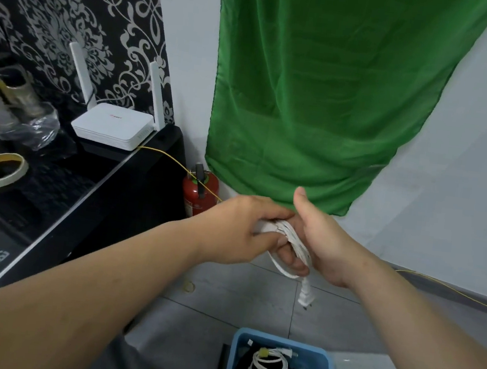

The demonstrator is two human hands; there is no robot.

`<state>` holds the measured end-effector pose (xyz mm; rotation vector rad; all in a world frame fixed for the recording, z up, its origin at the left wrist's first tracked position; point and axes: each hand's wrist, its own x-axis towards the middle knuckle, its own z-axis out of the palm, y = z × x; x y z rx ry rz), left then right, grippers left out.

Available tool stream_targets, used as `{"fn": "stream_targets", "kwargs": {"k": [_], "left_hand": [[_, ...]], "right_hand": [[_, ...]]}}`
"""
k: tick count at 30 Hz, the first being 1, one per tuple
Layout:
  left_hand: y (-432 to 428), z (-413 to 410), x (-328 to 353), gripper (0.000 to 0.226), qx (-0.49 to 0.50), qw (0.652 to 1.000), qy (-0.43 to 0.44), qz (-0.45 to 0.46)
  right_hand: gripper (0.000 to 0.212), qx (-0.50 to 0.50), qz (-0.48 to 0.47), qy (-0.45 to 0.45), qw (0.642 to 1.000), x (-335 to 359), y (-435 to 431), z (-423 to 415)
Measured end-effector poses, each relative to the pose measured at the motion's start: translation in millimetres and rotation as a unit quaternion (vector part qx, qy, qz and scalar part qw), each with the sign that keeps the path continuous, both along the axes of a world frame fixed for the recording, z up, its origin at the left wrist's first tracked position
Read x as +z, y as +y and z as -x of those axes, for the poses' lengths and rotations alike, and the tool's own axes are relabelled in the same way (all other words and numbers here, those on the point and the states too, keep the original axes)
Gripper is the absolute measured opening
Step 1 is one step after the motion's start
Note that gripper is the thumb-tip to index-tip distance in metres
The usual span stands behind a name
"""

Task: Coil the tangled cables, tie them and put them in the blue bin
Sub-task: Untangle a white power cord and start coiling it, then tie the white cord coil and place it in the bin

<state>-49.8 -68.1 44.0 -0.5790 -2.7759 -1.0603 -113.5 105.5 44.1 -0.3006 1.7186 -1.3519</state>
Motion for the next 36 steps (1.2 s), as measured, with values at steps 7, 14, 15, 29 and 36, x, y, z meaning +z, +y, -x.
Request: {"fn": "stream_targets", "kwargs": {"k": [7,14,15,29,36], "left_hand": [[-30.0,-9.7,-1.4,0.024,0.092,0.993,-0.010,-0.079],[-68.5,-24.6,-17.0,0.018,0.215,0.940,-0.124,-0.233],[-72.5,-25.9,-21.7,0.020,0.226,0.930,-0.140,-0.254],[-49.9,-18.8,-132.7,0.037,0.338,0.835,-0.312,-0.303],[-55.7,-6.6,-250.7,0.029,0.325,0.862,-0.390,0.008]], "right_hand": [[0.054,-0.170,0.028,0.048,0.984,1.9,-36.1,-8.8],[0.018,-0.038,0.014,0.214,0.976,-18.3,-54.2,-13.6],[0.023,-0.010,-0.025,0.250,0.968,-22.3,-56.5,-16.0],[0.041,-0.040,-0.231,0.211,0.949,-116.7,-76.2,-21.5],[0.047,-0.109,-0.296,0.151,0.937,-218.5,-81.9,5.4]]}}
